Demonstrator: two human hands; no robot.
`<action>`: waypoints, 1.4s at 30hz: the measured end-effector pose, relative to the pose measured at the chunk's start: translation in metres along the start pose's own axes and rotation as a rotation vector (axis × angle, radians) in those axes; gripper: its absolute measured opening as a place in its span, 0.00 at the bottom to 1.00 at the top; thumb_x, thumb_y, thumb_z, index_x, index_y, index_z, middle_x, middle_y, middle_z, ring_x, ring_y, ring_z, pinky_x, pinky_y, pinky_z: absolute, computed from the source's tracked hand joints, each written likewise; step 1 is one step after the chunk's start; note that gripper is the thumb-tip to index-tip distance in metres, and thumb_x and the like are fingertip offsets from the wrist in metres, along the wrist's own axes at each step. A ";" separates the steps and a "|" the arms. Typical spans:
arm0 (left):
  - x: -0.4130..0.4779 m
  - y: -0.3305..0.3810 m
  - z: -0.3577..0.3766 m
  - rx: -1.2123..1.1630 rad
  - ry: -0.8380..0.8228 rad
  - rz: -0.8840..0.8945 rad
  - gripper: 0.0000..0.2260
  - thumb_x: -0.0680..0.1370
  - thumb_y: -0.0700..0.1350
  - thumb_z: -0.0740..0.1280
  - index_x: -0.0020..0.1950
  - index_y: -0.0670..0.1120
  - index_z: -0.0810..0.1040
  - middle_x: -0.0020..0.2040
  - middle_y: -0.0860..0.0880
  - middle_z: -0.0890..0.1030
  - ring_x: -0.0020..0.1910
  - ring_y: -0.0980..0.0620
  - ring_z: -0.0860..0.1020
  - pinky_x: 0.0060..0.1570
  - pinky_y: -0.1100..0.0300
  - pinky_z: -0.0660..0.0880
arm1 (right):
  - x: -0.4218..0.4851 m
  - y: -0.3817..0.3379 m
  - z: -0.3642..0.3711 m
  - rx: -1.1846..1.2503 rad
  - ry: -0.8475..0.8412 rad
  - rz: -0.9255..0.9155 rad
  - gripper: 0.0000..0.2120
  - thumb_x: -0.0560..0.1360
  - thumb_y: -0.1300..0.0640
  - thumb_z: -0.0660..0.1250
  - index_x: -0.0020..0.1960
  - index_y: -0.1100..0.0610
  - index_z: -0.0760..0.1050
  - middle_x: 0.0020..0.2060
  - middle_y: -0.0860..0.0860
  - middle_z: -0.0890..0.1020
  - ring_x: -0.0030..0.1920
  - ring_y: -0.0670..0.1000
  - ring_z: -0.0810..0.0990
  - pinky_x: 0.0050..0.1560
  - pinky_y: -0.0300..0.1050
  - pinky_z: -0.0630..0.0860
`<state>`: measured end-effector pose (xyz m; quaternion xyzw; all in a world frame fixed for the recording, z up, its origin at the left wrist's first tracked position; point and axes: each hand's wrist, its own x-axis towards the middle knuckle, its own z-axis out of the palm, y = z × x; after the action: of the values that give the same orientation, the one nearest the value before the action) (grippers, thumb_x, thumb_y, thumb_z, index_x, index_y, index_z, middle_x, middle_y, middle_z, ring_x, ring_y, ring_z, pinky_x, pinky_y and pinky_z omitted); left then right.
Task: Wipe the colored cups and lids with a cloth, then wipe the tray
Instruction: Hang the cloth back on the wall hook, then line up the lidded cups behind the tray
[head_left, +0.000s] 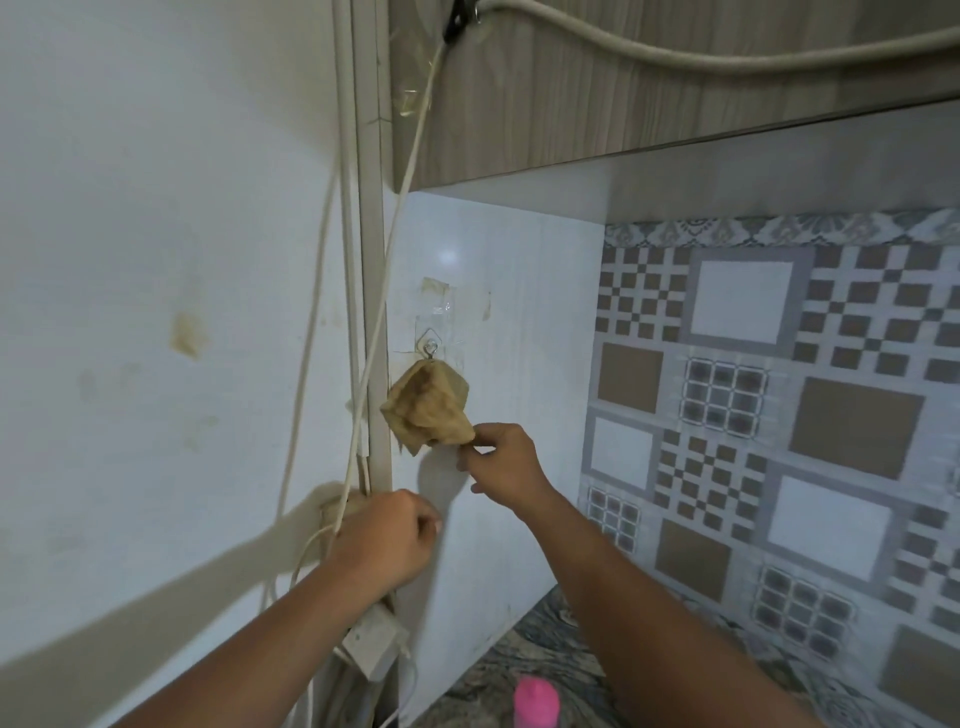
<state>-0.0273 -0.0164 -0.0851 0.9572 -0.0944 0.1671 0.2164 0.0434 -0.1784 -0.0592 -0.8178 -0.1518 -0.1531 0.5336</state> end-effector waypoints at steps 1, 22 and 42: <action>-0.001 0.000 0.001 -0.011 -0.014 -0.003 0.10 0.76 0.49 0.64 0.49 0.52 0.86 0.48 0.55 0.86 0.47 0.54 0.83 0.50 0.55 0.80 | -0.002 0.002 0.000 0.001 0.002 0.007 0.07 0.76 0.59 0.69 0.47 0.57 0.85 0.46 0.51 0.88 0.43 0.55 0.87 0.44 0.61 0.84; -0.012 0.015 0.034 -0.122 -0.048 0.027 0.11 0.77 0.46 0.67 0.56 0.46 0.85 0.56 0.47 0.85 0.55 0.46 0.82 0.57 0.58 0.76 | -0.048 0.035 -0.023 -0.033 0.022 0.135 0.06 0.78 0.59 0.70 0.53 0.58 0.85 0.46 0.54 0.87 0.44 0.55 0.88 0.35 0.53 0.86; -0.047 0.024 0.271 -0.035 -0.547 -0.059 0.37 0.73 0.53 0.71 0.78 0.50 0.60 0.77 0.39 0.60 0.75 0.35 0.62 0.69 0.41 0.68 | -0.187 0.267 -0.082 -0.875 -0.233 0.717 0.32 0.77 0.45 0.71 0.76 0.55 0.65 0.71 0.61 0.71 0.72 0.64 0.66 0.67 0.60 0.71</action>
<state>-0.0017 -0.1529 -0.3234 0.9653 -0.1242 -0.1054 0.2042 -0.0236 -0.3721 -0.3250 -0.9741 0.1545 0.0799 0.1443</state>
